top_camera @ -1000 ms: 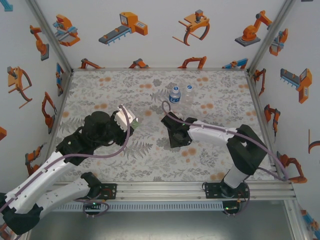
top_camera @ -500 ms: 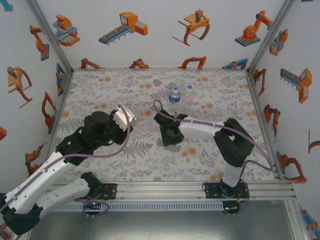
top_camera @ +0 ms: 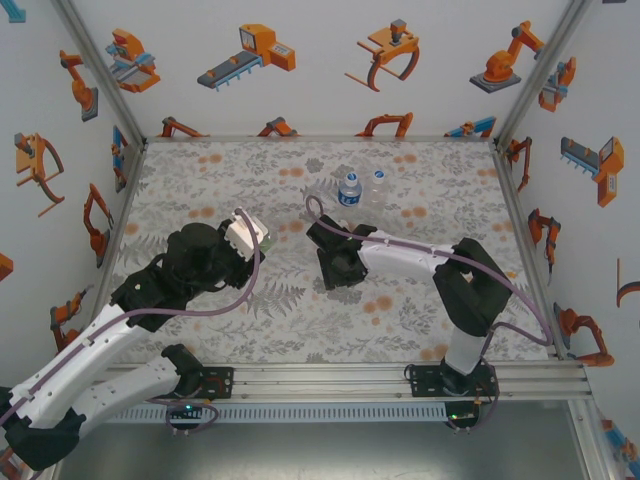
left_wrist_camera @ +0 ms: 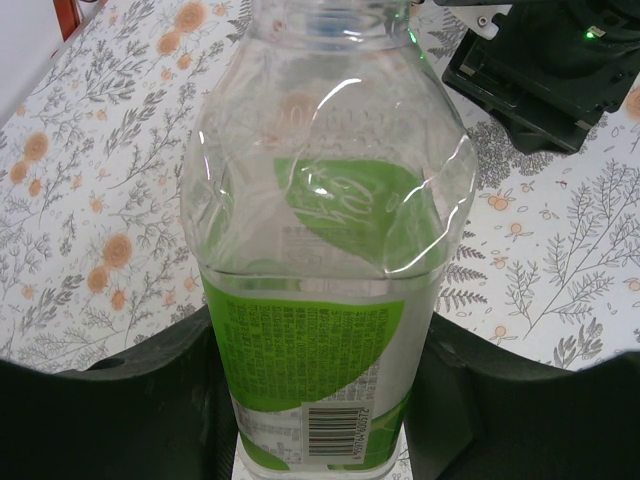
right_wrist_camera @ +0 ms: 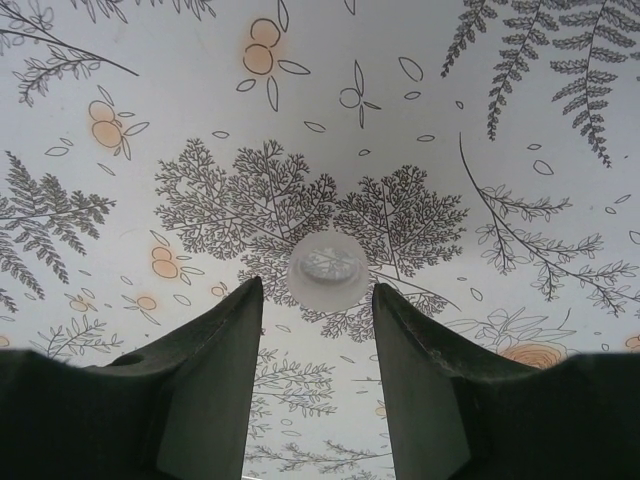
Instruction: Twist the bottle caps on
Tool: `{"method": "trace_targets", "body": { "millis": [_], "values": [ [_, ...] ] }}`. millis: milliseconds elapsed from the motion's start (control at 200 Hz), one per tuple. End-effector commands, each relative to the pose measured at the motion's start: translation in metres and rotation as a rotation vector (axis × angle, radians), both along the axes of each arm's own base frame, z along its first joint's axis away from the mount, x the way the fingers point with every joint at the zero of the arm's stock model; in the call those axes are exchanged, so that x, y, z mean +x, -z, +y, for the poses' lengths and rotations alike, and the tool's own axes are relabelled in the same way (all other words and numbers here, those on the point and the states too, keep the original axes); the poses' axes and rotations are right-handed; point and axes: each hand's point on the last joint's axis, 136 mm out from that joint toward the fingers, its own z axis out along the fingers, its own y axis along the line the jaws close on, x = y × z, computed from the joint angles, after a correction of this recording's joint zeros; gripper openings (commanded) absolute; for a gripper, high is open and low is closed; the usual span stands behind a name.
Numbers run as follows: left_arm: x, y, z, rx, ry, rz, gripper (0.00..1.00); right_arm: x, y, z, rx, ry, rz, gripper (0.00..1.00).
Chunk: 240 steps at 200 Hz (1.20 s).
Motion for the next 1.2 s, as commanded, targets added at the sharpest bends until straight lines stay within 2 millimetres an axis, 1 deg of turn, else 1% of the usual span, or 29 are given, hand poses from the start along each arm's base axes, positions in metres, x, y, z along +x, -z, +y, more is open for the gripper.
{"method": "trace_targets", "body": {
  "millis": [0, 290, 476, 626, 896, 1197],
  "values": [
    [0.001, -0.002, 0.004, 0.008, -0.006, -0.023, 0.06, 0.0, -0.012, 0.003, 0.006, -0.017, -0.012, 0.46],
    [0.001, -0.002, 0.003, 0.007, -0.005, -0.02, 0.07, 0.0, -0.009, 0.006, 0.013, -0.018, -0.005, 0.44],
    [0.001, -0.001, 0.003, 0.009, -0.006, -0.019, 0.07, -0.001, -0.003, 0.006, 0.01, -0.021, 0.009, 0.43],
    [0.001, -0.001, 0.003, 0.009, -0.007, -0.02, 0.07, -0.001, -0.003, 0.007, 0.009, -0.022, 0.009, 0.42],
    [0.0, -0.003, 0.005, 0.003, -0.011, -0.025, 0.07, -0.003, 0.004, 0.004, -0.009, -0.021, 0.025, 0.43],
    [0.0, -0.002, 0.004, 0.005, -0.009, -0.021, 0.08, -0.004, 0.007, 0.001, -0.022, -0.018, 0.021, 0.46]
  ]
}}
